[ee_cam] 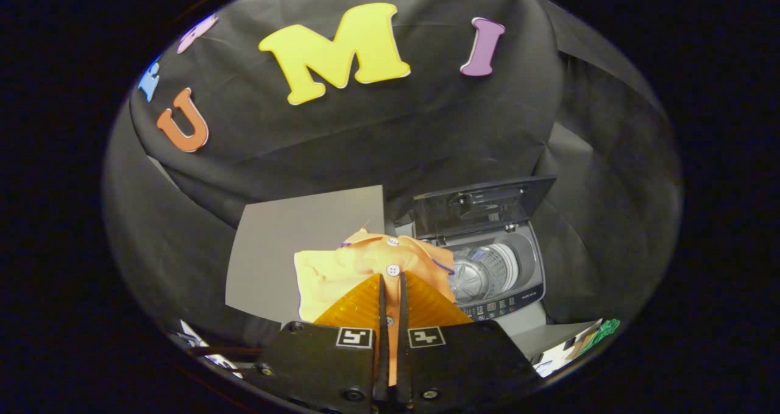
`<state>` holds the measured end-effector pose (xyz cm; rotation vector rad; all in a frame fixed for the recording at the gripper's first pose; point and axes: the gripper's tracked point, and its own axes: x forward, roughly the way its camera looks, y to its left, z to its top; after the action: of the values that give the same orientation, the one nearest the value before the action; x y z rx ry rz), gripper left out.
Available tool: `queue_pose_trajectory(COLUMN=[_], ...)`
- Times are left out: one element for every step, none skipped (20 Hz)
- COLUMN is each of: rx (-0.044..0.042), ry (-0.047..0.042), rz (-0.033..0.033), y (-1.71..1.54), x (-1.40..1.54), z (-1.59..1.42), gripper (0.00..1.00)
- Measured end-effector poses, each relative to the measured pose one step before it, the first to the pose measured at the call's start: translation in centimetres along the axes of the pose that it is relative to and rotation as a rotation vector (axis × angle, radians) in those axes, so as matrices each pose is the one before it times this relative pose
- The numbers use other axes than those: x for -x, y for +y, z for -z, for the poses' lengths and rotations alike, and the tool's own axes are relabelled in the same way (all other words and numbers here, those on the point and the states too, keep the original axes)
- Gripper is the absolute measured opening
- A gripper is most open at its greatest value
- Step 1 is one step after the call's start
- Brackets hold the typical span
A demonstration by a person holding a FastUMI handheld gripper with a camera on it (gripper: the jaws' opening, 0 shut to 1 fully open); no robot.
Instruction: Put the clothes into the washing machine and then close the washing machine lid.
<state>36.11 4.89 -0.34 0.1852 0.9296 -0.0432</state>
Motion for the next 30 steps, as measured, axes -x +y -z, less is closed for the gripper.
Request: queue_pose_trajectory(rx=[-0.01346,-0.01347,-0.00902,-0.00563,-0.00187,0.00032,0.00316,0.01101,0.00729,0.00706,0.0064,0.00341,0.00259,0.00114,0.00253,-0.00012,0.00141,-0.00557,-0.00014,-0.00354,0.00132,-0.00562,-0.00165,-0.00647,-0.01428,-0.01274,-0.0127,-0.00621,-0.00735,-0.00331], ry=[0.00112,-0.0025,-0.00221,0.00044,0.00268,0.00402,-0.00075,-0.00694,-0.01015,-0.00909,-0.00631,-0.00224,0.00142,0.00039,-0.00141,-0.00029,-0.00045,0.00104,0.00344,0.00377,0.0049,0.00368,0.00708,0.01131,0.01307,0.01573,0.01152,0.00798,0.00667,0.00731], rz=[-0.00408,-0.00161,-0.00198,-0.00278,-0.00162,-0.00182,-0.00158,0.0038,0.00466,0.00774,0.0046,-0.00037,-0.00488,-0.00265,-0.00249,0.00224,0.001,0.00456,-0.00476,-0.00356,-0.00745,-0.00343,-0.00612,-0.00431,-0.00352,-0.00288,-0.00395,-0.00202,0.0005,-0.00244], y=[-1.066,-1.115,-1.139,-0.919,-1.122,-1.049,-0.997,-1.031,-1.065,-0.942,-0.9,-0.702,-0.722,-0.699,-0.605,-0.523,-0.563,-0.542,-0.365,-0.245,-0.148,-0.278,-0.104,-0.23,-0.162,-0.289,-0.173,-0.282,-0.257,-0.158], x=[-0.174,-0.171,-0.156,-0.452,-0.288,-0.088,-0.021,-0.192,0.057,-0.097,-0.027,-0.248,-0.073,0.019,0.008,-0.215,-0.172,-0.294,-0.275,-0.092,-0.248,-0.271,-0.328,-0.392,-0.661,-0.559,-0.536,-0.613,-0.552,-0.62], z=[-0.155,-0.235,-0.413,-0.275,-0.315,-0.205,-0.342,-0.43,-0.486,-0.449,-0.198,-0.072,0.036,0.063,-0.085,-0.094,-0.136,-0.062,-0.059,0.049,0.009,0.092,0.013,0.193,0.101,0.224,0.103,0.095,0.066,0.292], gripper=[0.08,0.08,0.08,0.08,0.08,0.08,0.08,0.08,0.08,0.08,0.08,0.08,0.08,0.08,0.08,0.08,0.08,0.08,0.08,0.08,0.08,0.08,0.08,0.08,0.08,0.08,0.08,0.08,0.08,0.08])
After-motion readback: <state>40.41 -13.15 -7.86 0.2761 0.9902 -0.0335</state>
